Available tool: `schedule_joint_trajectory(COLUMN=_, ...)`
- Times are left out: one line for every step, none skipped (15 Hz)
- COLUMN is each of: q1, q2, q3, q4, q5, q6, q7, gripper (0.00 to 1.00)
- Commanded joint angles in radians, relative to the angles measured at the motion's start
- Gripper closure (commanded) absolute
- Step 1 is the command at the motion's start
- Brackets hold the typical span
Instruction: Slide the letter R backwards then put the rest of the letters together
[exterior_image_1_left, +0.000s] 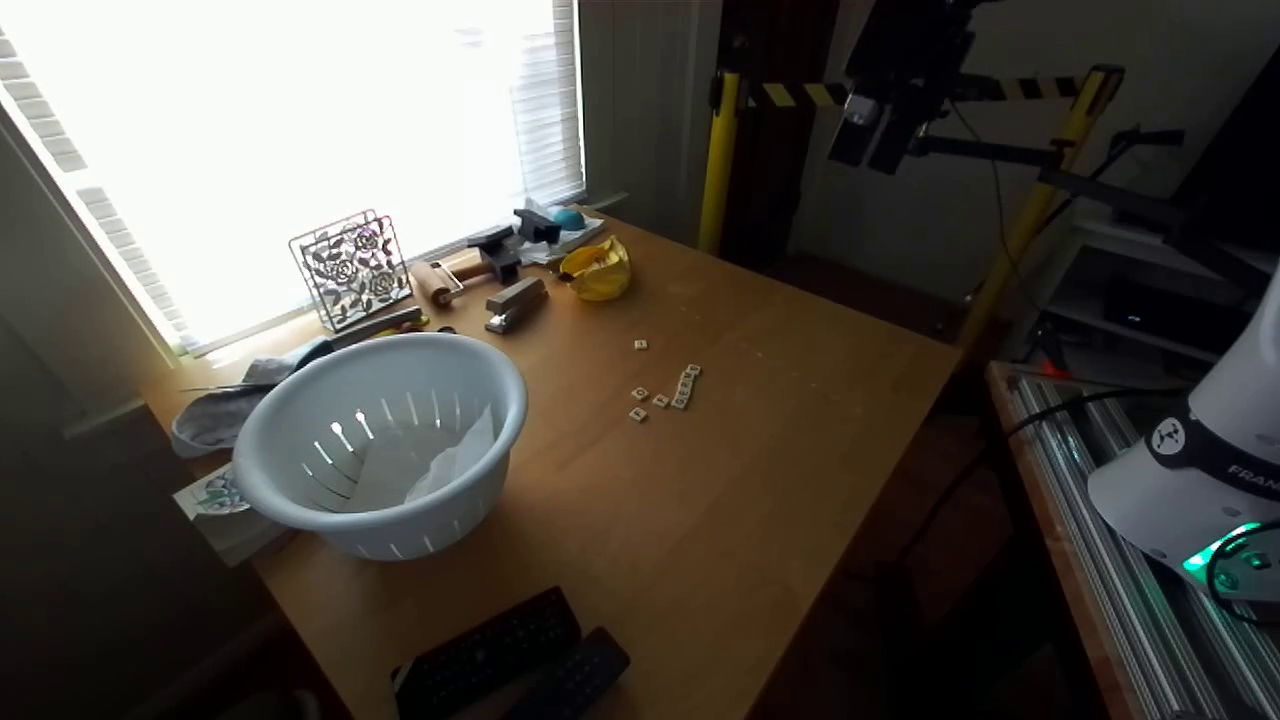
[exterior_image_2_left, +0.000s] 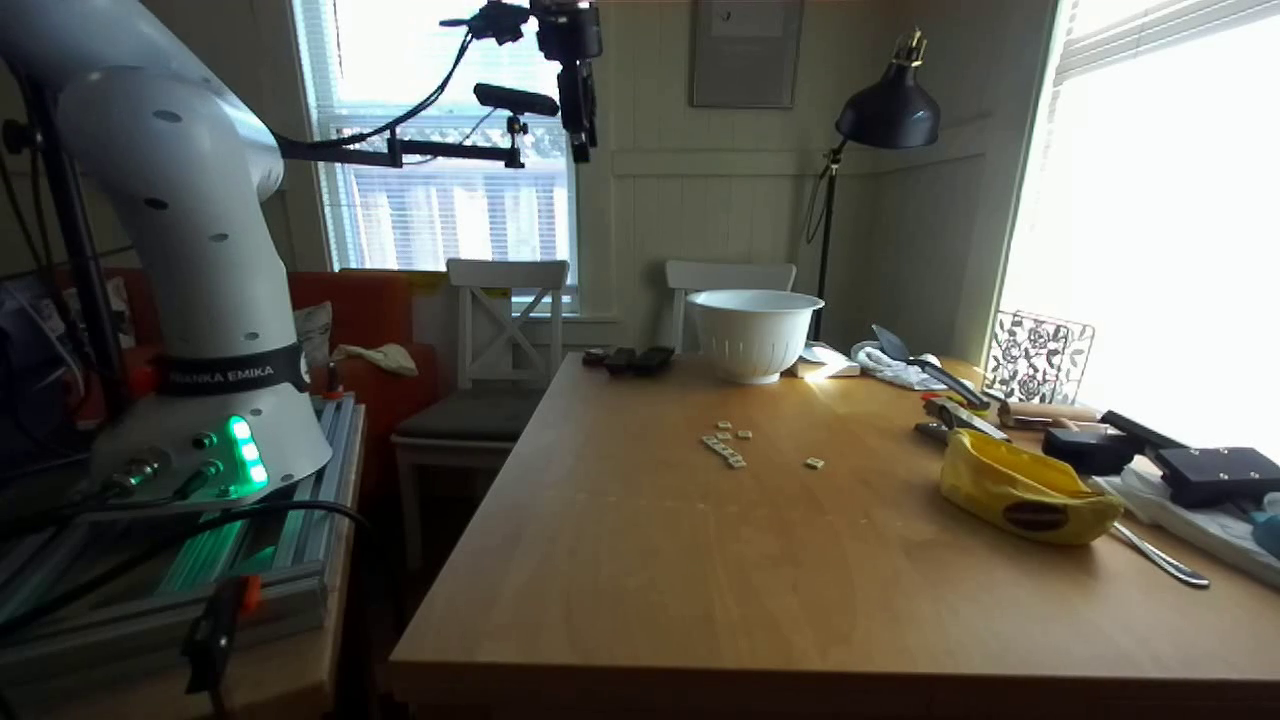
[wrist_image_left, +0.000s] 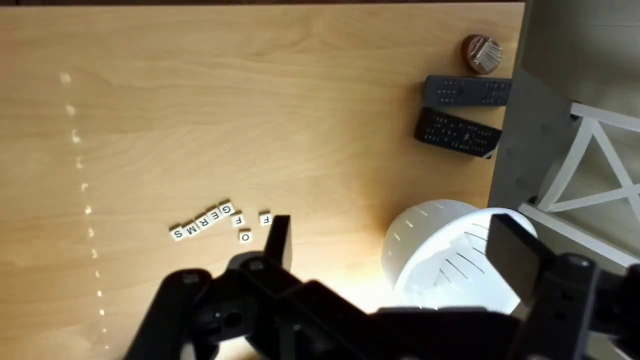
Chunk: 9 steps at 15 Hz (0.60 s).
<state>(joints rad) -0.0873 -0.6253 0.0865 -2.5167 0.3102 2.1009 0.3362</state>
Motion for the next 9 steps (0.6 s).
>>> schedule_joint_trajectory(q1=0.018, q2=0.120, q3=-0.049, q4=0.035, q5=-0.093, q6=-0.017, q7=-0.143, gripper=0.00)
schedule_joint_trajectory(q1=0.018, q2=0.150, q3=-0.058, q4=0.038, q5=-0.123, q6=-0.021, q7=-0.183, gripper=0.00)
schedule_joint_trajectory(q1=0.017, q2=0.175, q3=-0.065, q4=0.045, q5=-0.151, q6=-0.031, q7=-0.218, gripper=0.00)
schedule_joint_trajectory(q1=0.014, q2=0.202, q3=-0.068, q4=0.046, q5=-0.178, q6=-0.013, q7=-0.241, gripper=0.00)
schedule_joint_trajectory(q1=0.020, q2=0.139, q3=-0.067, q4=0.010, q5=-0.136, q6=-0.001, q7=-0.187, gripper=0.00)
schedule_joint_trajectory(q1=0.020, q2=0.163, q3=-0.073, q4=0.013, q5=-0.151, q6=0.000, q7=-0.209, gripper=0.00)
schedule_joint_trajectory(q1=0.021, q2=0.181, q3=-0.076, q4=0.017, q5=-0.157, q6=0.000, q7=-0.221, gripper=0.00)
schedule_joint_trajectory(q1=0.021, q2=0.191, q3=-0.077, q4=0.022, q5=-0.159, q6=0.000, q7=-0.226, gripper=0.00)
schedule_joint_trajectory(q1=0.021, q2=0.195, q3=-0.077, q4=0.025, q5=-0.161, q6=0.000, q7=-0.228, gripper=0.00)
